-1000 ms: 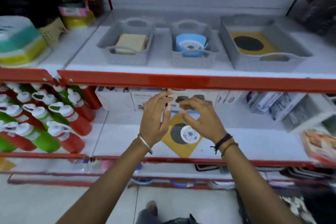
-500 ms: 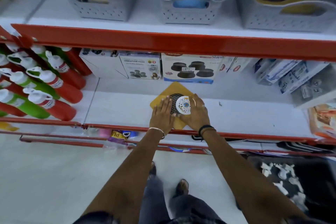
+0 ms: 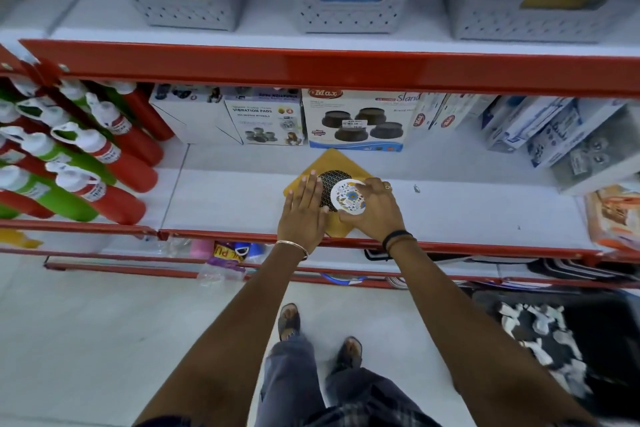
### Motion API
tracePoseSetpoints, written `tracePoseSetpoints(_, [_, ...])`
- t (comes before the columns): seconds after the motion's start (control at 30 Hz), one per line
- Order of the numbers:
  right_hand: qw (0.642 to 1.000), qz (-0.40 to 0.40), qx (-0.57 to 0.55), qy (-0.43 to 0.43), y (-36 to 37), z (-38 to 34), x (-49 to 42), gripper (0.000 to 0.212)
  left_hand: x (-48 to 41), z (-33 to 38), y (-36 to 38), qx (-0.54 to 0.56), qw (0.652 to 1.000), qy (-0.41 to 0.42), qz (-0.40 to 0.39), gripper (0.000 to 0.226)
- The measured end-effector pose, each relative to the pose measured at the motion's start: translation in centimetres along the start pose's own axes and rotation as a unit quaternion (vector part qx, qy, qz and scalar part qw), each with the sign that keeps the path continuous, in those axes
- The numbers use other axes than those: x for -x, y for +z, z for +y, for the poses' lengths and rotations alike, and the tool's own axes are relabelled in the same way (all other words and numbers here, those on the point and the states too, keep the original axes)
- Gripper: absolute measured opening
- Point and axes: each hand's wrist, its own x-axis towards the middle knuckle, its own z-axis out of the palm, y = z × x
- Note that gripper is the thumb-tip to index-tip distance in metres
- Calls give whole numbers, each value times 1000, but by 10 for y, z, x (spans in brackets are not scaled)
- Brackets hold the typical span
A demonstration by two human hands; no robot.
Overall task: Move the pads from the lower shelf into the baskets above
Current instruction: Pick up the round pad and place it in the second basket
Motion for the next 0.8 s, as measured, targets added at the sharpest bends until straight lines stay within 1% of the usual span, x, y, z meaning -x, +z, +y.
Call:
tracePoseSetpoints(0.1, [998,-14,-39,-53,-34,-13,18,70,13,5,-23,17,998,20,54,63])
tracePoseSetpoints(0.2, [993,-10,-55,-107,-77,-31,34,69,25,10,-51,27,994,43,92,60])
tracePoseSetpoints(0.3, [985,8,-60,-161,-123,-51,51,65,36,18,-86,28,987,65,144,59])
tracePoseSetpoints(0.4, [970,39,-93,-222,-162,-70,60,69,39,29,-125,33,975,81,202,61])
tracePoseSetpoints(0.47, [962,39,-112,-244,-180,-78,64,68,38,34,-147,45,971,84,218,61])
tracePoseSetpoints(0.5, [954,69,-107,-273,-200,-92,65,67,34,36,-168,41,961,93,256,60])
tracePoseSetpoints(0.53, [950,76,-97,-288,-209,-98,66,66,33,39,-180,44,957,101,270,60])
tracePoseSetpoints(0.57, [949,77,-93,-290,-218,-102,62,66,28,42,-192,46,953,113,277,60])
tracePoseSetpoints(0.67, [944,118,-64,-303,-247,-123,50,65,11,47,-230,27,940,141,310,60])
tracePoseSetpoints(0.8, [938,163,-27,-304,-280,-148,14,58,-27,52,-281,-3,939,164,304,59])
